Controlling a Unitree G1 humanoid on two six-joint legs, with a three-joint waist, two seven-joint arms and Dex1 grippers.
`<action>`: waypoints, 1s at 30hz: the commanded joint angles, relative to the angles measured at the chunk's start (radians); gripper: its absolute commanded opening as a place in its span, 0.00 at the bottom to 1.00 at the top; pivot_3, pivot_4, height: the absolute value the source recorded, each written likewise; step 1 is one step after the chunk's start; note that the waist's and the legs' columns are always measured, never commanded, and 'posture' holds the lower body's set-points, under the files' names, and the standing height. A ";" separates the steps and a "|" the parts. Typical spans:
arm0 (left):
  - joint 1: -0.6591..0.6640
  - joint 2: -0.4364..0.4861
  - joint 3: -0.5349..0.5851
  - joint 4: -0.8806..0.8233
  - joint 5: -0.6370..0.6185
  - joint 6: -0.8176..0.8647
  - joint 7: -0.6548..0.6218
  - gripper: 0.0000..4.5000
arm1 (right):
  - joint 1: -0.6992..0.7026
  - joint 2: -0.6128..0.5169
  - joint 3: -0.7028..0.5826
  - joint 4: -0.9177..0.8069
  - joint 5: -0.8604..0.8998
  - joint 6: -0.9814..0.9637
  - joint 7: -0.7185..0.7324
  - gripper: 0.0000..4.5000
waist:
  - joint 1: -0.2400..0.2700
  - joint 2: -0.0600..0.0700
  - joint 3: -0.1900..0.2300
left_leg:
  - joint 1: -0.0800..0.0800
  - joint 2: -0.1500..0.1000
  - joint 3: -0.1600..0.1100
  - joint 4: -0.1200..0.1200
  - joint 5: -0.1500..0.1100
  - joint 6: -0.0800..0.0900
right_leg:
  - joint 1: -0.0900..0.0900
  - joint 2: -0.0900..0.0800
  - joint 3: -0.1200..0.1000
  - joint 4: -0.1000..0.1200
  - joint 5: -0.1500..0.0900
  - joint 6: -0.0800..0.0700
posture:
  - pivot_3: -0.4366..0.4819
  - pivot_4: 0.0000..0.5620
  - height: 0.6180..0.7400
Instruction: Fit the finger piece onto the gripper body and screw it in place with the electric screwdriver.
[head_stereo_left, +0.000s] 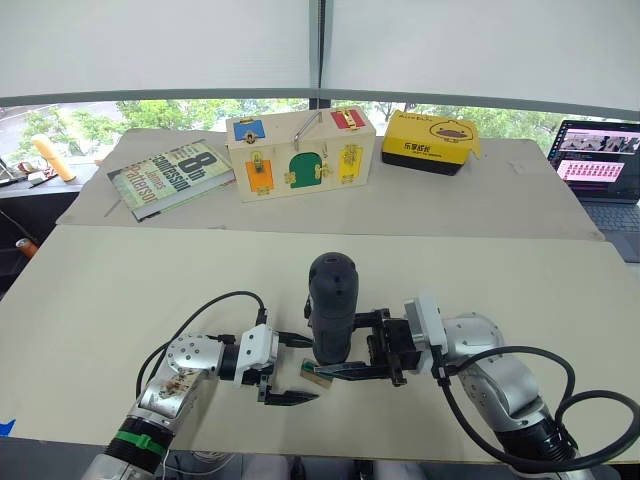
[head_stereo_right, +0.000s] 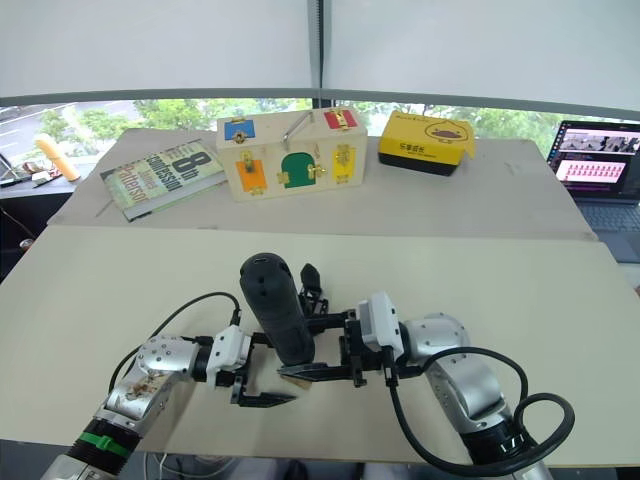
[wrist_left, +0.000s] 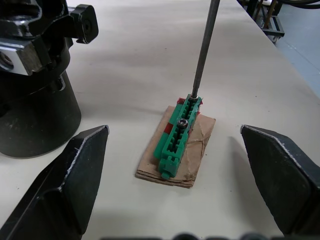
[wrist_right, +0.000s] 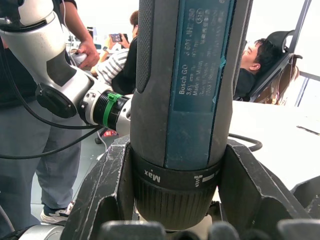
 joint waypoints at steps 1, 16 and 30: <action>0.034 -0.005 -0.045 0.038 0.024 0.025 -0.001 1.00 | -0.007 0.006 0.001 -0.032 0.017 -0.003 -0.004 0.43 | 0.000 0.000 0.000 | 0.000 0.000 0.000 0.000 0.000 0.000 | 0.000 -0.001 0.000 0.000 0.000 0.000 | 0.48 0.27 1.00; 0.029 -0.008 -0.042 0.047 0.022 0.023 -0.001 1.00 | 0.008 0.004 0.011 -0.021 -0.004 -0.012 -0.027 0.43 | 0.000 0.000 0.000 | 0.000 0.000 0.000 0.000 0.000 0.000 | 0.000 -0.004 -0.001 0.000 0.000 0.000 | 0.48 0.27 1.00; 0.048 0.001 -0.011 0.049 -0.011 -0.004 -0.015 1.00 | 0.001 0.030 -0.016 -0.038 0.061 -0.051 0.004 0.43 | -0.002 0.000 0.000 | 0.000 0.000 0.000 0.000 0.000 0.000 | 0.000 -0.004 -0.001 0.000 0.000 0.000 | 0.48 0.27 1.00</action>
